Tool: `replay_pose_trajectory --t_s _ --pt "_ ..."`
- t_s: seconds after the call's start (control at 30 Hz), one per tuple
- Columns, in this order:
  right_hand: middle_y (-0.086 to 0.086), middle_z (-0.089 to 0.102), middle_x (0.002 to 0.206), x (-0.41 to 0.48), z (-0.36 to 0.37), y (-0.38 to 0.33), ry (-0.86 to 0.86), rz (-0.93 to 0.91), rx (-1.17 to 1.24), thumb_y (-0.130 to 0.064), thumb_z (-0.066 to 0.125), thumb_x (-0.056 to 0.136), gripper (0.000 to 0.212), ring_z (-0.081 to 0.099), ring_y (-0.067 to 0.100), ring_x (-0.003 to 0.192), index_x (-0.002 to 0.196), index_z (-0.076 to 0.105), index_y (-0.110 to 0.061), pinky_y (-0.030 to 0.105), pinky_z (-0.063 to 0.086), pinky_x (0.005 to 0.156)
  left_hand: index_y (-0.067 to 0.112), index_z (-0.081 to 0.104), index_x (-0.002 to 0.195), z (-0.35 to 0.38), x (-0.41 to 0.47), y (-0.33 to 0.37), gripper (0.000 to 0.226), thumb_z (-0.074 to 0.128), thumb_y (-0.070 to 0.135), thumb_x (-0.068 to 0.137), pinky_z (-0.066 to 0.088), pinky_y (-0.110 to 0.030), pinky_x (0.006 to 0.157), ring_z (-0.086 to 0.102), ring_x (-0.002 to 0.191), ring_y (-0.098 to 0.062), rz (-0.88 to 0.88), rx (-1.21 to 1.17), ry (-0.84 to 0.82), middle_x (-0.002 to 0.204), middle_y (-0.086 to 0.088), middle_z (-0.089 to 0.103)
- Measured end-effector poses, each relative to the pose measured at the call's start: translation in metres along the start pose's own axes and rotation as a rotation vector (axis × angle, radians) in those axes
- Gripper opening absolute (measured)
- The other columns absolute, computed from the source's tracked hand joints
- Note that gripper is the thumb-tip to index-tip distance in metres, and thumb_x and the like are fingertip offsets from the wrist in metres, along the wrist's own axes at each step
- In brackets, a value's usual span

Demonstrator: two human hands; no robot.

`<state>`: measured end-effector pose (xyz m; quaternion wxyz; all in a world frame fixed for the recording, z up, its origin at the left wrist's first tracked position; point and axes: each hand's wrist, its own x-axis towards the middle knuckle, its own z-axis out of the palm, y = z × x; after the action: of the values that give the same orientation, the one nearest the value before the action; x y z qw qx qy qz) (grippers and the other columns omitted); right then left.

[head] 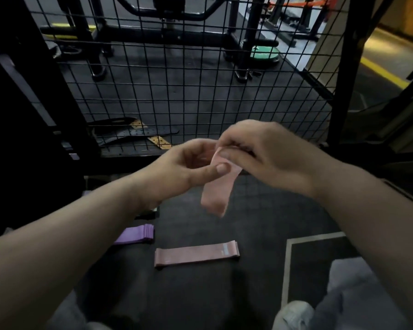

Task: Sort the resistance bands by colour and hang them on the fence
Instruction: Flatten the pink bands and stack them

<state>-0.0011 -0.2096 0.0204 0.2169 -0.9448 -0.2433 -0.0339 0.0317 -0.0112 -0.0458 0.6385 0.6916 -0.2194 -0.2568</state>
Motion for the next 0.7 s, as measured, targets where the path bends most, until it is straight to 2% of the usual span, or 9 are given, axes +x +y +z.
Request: replay_pose_trajectory --t_s 0.07,0.13,0.3,0.43,0.5,0.6,0.7 --pt "-0.012 0.061 0.096 0.001 0.006 -0.006 0.009 -0.005 0.03 -0.028 0.056 0.099 0.009 0.059 0.004 0.091 0.099 0.064 -0.026 0.029 0.051 0.079 -0.003 0.062 0.115 0.006 -0.002 0.002 0.029 0.067 0.014 0.093 0.051 -0.036 0.09 0.064 0.099 -0.024 0.037 -0.036 -0.025 0.106 -0.016 0.069" --pt "-0.012 0.063 0.094 0.001 0.008 -0.009 0.043 0.01 0.049 -0.027 0.055 0.1 0.008 0.061 0.003 0.087 0.1 0.063 -0.024 0.029 0.052 0.077 -0.012 0.06 0.107 0.009 -0.004 -0.002 0.03 0.064 0.015 0.094 0.049 -0.04 0.084 0.061 0.089 -0.03 0.029 -0.062 -0.006 0.097 -0.025 0.065" --pt "-0.008 0.068 0.08 -0.005 0.012 0.0 0.116 0.144 0.187 -0.022 0.058 0.099 0.005 0.066 0.009 0.062 0.099 0.062 -0.019 0.026 0.053 0.059 -0.003 0.064 0.101 0.01 -0.009 -0.006 0.025 0.066 0.018 0.087 0.052 -0.024 0.061 0.062 0.067 -0.016 -0.051 -0.12 -0.016 0.081 -0.009 0.066" --pt "0.0 0.069 0.07 -0.011 0.031 0.019 0.125 0.375 0.393 -0.02 0.06 0.099 0.008 0.061 0.007 0.055 0.097 0.066 -0.016 0.017 0.045 0.049 0.002 0.068 0.093 0.004 -0.016 -0.032 0.031 0.08 0.026 0.078 0.046 -0.031 0.064 0.058 0.068 -0.022 -0.181 -0.025 -0.013 0.081 -0.015 0.063" --pt "0.004 0.072 0.072 -0.014 0.047 0.031 0.079 0.492 0.552 -0.02 0.061 0.098 0.009 0.062 0.008 0.057 0.098 0.068 -0.013 0.018 0.045 0.048 0.002 0.068 0.093 -0.001 -0.022 -0.049 0.036 0.081 0.03 0.075 0.05 -0.031 0.064 0.061 0.069 -0.022 -0.296 0.006 -0.025 0.081 -0.015 0.065" --pt "0.006 0.069 0.068 -0.02 0.082 0.055 -0.019 0.613 0.683 -0.016 0.062 0.097 0.011 0.061 0.004 0.053 0.099 0.067 -0.006 0.016 0.044 0.046 0.003 0.067 0.086 -0.016 -0.037 -0.082 0.017 0.074 0.018 0.086 0.055 -0.032 0.061 0.064 0.063 -0.022 -0.456 0.075 -0.084 0.075 -0.015 0.066" --pt "-0.001 0.066 0.06 -0.029 0.122 0.075 -0.105 0.709 0.692 -0.015 0.06 0.098 0.01 0.059 0.001 0.048 0.097 0.067 -0.008 0.013 0.043 0.044 -0.006 0.065 0.089 -0.041 -0.046 -0.113 0.023 0.078 0.011 0.082 0.056 -0.035 0.067 0.068 0.071 -0.03 -0.583 0.243 -0.078 0.083 -0.023 0.068"
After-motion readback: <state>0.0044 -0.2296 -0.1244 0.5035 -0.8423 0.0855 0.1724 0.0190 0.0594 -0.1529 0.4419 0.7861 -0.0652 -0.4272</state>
